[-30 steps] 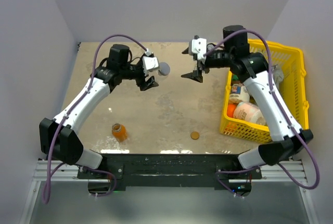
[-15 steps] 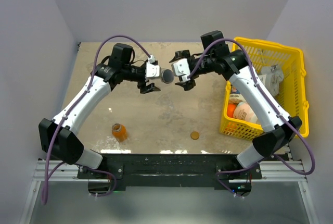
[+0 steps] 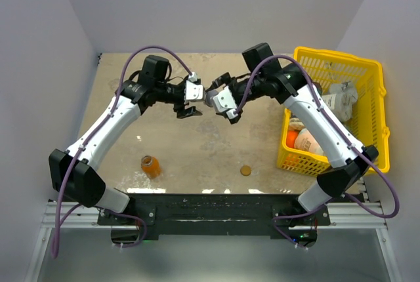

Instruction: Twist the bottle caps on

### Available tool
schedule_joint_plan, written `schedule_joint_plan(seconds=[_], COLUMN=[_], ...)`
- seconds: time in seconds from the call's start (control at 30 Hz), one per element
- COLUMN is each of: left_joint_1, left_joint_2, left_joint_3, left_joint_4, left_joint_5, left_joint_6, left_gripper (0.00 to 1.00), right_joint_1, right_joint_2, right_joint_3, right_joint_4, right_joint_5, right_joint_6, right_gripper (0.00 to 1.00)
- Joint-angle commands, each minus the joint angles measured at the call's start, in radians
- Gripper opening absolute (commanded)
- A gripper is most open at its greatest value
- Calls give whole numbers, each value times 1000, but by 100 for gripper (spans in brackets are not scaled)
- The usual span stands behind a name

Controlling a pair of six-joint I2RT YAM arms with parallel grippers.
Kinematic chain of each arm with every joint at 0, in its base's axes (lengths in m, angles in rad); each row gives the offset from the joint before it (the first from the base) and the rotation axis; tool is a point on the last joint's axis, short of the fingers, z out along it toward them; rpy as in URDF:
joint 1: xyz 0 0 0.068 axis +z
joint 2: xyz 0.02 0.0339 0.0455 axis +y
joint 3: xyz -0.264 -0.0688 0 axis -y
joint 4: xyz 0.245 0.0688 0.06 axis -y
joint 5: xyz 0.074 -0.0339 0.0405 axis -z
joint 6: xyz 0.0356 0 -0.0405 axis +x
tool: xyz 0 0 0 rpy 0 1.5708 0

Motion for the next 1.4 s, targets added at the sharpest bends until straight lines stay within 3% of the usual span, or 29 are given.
schedule_joint_plan(seconds=[0.0, 0.13, 0.47, 0.57, 0.6, 0.7, 0.73, 0.87, 0.93, 1.13, 1.37], left_joint_1=[-6, -8, -11, -14, -14, -16, -16, -22, -25, -34, -49], left_joint_2=[-22, -30, -34, -36, -39, -63, -74, -148, -178, -188, -186], left_joint_3=[27, 18, 12, 13, 10, -31, -51, -168, -214, -246, -266], left_joint_4=[29, 29, 23, 26, 31, 138, 185, 479, 552, 675, 718], left_joint_5=[8, 1, -12, -15, -19, -86, -115, -311, -370, -483, -563], left_joint_6=[15, 23, 62, 64, 58, -44, -80, -203, -237, -257, -315], left_gripper=[0, 0, 0, 0, 0, 0, 0, 0, 0, 0, 0], right_joint_1=[17, 19, 19, 17, 17, 20, 20, 19, 17, 10, -13], right_joint_2=[23, 41, 29, 38, 47, 60, 64, 84, 102, 181, 230], right_joint_3=[59, 79, 30, 36, 39, 44, 36, 7, 27, 114, 163], right_joint_4=[-67, -78, -17, -23, -22, 65, 107, 323, 350, 373, 379], right_joint_5=[20, 24, 69, 78, 78, 87, 97, 153, 169, 158, 159], right_joint_6=[-59, -54, -91, -86, -79, 74, 215, 563, 739, 1068, 1250], right_gripper=[73, 66, 64, 53, 46, 23, 12, 4, 1, 0, 0])
